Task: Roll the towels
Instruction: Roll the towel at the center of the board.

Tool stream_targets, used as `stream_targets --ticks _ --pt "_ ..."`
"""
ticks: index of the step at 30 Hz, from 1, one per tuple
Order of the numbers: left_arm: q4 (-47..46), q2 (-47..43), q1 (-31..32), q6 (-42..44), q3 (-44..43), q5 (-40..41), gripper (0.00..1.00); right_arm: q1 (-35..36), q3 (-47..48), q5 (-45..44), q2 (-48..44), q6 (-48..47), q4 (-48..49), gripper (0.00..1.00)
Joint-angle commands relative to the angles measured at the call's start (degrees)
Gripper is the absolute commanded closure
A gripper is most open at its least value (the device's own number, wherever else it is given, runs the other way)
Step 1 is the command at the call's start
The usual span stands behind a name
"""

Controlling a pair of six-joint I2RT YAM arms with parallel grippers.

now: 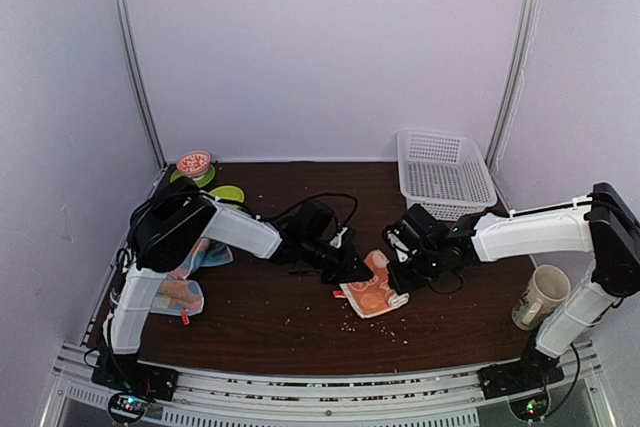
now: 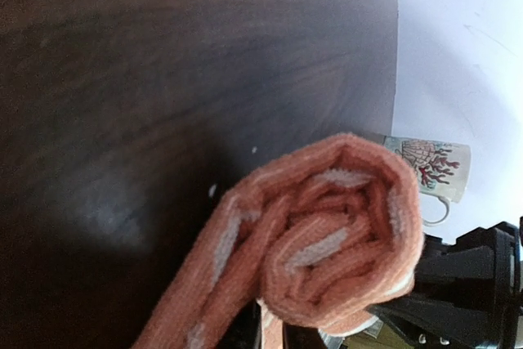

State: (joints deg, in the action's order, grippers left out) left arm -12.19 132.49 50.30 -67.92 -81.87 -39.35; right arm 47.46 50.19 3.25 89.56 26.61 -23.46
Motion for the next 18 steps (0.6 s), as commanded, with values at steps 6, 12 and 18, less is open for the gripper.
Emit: stream_targets --ticks 6,12,18 --pt "-2.06 -8.89 -0.38 0.45 10.57 1.5 0.88 8.61 6.17 -21.66 5.44 -2.62 -10.99 0.93" --pt "-11.58 -10.14 -0.38 -4.39 13.78 0.59 0.88 12.48 9.73 -29.58 9.69 -1.27 -14.82 0.94" --pt "-16.8 -10.14 -0.38 -7.08 13.68 0.17 0.88 14.59 10.03 -33.42 10.72 -0.17 -15.39 0.94"
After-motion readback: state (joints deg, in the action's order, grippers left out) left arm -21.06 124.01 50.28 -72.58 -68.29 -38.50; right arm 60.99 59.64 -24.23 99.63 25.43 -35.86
